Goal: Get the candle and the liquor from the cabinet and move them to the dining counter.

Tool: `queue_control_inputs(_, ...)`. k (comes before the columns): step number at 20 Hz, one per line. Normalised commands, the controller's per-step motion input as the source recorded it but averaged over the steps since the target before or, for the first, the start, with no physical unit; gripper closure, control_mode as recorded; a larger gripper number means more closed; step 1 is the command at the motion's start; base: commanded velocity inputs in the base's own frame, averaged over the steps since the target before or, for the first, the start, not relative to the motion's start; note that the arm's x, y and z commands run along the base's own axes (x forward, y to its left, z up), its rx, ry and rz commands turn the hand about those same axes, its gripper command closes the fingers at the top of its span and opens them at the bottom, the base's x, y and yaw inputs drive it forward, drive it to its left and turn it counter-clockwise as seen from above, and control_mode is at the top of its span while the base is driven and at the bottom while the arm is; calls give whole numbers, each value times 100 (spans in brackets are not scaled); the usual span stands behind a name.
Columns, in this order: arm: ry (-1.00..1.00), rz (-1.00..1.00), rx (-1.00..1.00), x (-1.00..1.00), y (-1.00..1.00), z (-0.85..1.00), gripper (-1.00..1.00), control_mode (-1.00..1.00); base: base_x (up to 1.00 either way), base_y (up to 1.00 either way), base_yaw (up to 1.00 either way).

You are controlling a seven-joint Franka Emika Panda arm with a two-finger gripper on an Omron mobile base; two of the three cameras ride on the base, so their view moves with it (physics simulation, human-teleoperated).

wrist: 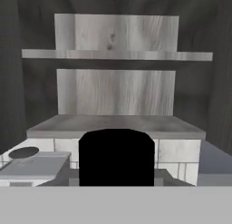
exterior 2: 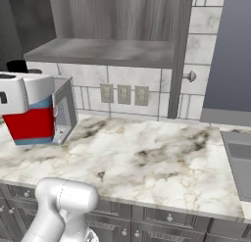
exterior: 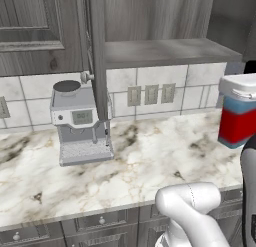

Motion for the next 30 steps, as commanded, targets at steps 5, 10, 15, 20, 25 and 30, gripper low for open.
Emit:
queue_control_inputs(5,0,0,0,-3,0,-3,100,100,-16,0,0)
queue_control_inputs(10,0,0,0,0,0,0,100,100,-90,-29,-15)
queue_control_inputs(15,0,0,0,0,0,0,100,100,-84,-31,-56)
queue_control_inputs(20,0,0,0,0,0,0,100,100,-28,-5,-91)
queue_control_inputs(25,0,0,0,0,0,0,100,100,-2,0,-100)
queue_control_inputs(30,0,0,0,0,0,0,100,100,-2,0,-100)
